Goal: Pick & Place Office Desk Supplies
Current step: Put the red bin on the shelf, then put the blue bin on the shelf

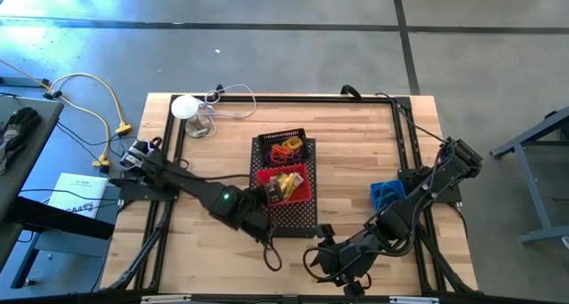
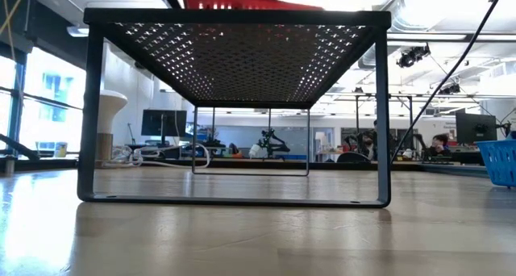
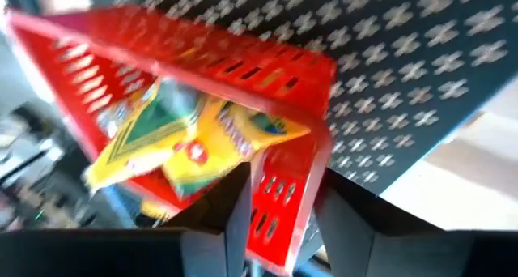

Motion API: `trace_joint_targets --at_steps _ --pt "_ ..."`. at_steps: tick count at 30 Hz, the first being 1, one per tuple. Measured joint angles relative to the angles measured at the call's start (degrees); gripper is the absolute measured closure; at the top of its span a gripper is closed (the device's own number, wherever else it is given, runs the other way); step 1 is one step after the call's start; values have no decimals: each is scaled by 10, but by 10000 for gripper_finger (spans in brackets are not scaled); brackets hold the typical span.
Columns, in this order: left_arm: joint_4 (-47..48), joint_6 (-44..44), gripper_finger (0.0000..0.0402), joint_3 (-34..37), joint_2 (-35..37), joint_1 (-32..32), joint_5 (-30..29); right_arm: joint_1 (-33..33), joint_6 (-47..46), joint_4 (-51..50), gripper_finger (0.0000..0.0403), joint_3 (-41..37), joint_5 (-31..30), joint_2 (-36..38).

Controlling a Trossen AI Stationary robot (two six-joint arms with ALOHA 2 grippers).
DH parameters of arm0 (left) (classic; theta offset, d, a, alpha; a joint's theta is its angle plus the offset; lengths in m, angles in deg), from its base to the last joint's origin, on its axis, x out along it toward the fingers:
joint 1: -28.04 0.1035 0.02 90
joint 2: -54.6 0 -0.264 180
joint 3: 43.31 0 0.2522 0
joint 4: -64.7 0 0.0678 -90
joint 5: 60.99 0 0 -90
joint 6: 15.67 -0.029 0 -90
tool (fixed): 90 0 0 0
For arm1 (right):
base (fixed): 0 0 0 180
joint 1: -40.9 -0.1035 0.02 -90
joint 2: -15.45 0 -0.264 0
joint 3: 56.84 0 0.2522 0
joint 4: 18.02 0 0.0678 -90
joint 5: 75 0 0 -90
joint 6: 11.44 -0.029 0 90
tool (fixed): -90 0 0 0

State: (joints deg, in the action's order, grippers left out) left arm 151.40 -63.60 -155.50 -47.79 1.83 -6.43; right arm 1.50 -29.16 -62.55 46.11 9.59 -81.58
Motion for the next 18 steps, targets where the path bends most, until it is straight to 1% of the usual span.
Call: trace_joint_targets --at_steps 3,7,11,13,15,16,17,18 --pt "1 15 272 0 0 -8 -40 0 0 0 231 0 0 0" --pt "7 69 270 0 10 -16 -41 0 -2 0 231 0 4 0" --pt "48 123 270 0 28 -23 -40 0 -4 0 231 0 12 0" --pt "78 175 270 0 37 -28 -40 0 -16 0 231 0 12 0" --pt "119 246 270 0 49 -34 -38 0 -33 -4 231 0 14 0" --pt "146 284 270 0 56 -38 -30 0 -47 -12 231 0 17 0" --pt "171 323 270 0 63 -42 -11 0 -67 -25 231 0 24 0" --pt "177 358 270 1 71 -46 15 0 -92 -40 231 0 29 0"
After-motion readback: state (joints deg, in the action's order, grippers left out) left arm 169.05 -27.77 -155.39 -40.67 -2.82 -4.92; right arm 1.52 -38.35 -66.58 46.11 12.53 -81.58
